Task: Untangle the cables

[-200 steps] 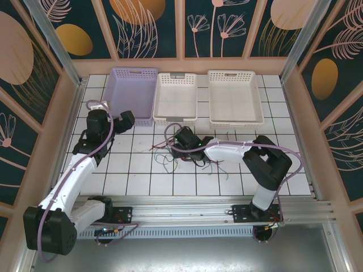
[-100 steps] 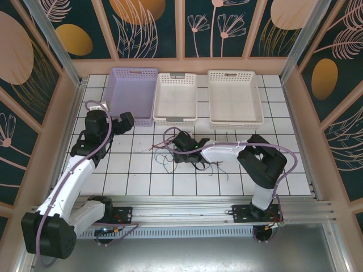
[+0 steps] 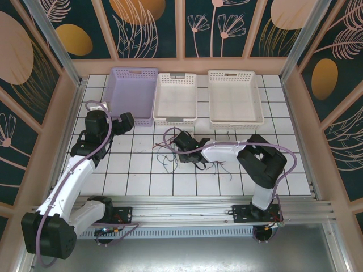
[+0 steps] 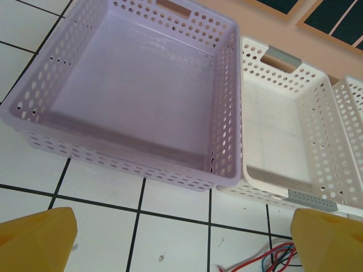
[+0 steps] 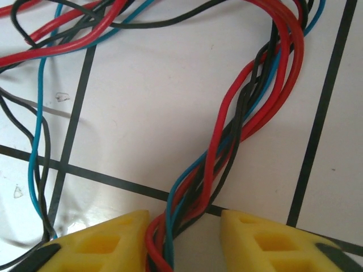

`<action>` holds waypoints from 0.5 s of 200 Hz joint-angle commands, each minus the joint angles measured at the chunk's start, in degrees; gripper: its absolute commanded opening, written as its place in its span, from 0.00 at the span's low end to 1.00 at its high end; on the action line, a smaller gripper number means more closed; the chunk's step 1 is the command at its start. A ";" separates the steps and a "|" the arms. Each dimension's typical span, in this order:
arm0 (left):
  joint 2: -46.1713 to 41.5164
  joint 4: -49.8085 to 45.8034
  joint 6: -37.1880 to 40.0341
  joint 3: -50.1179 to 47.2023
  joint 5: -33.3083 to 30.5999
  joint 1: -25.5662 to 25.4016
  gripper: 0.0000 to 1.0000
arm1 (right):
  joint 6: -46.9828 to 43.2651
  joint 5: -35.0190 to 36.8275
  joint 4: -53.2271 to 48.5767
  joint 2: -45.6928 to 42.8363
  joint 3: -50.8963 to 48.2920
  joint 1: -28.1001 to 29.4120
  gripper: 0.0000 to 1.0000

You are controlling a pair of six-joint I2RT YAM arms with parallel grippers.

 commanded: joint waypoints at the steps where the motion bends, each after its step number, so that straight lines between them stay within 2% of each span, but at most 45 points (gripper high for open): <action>1: 0.36 -1.14 1.29 0.48 0.42 -0.21 0.96 | 0.83 -5.19 -0.07 5.46 -3.22 0.11 0.31; 34: 0.21 -0.77 1.10 0.33 1.47 -0.24 0.96 | 0.36 -6.23 0.10 3.44 -3.97 0.06 0.12; 61: -0.51 1.64 0.14 -0.54 6.83 -0.23 0.96 | -1.09 -6.71 -0.19 -0.50 -3.95 -0.22 0.00; 100: -1.31 6.16 -2.79 -2.27 15.45 -0.20 0.96 | -4.35 -8.26 -0.66 -6.92 -3.91 -0.87 0.00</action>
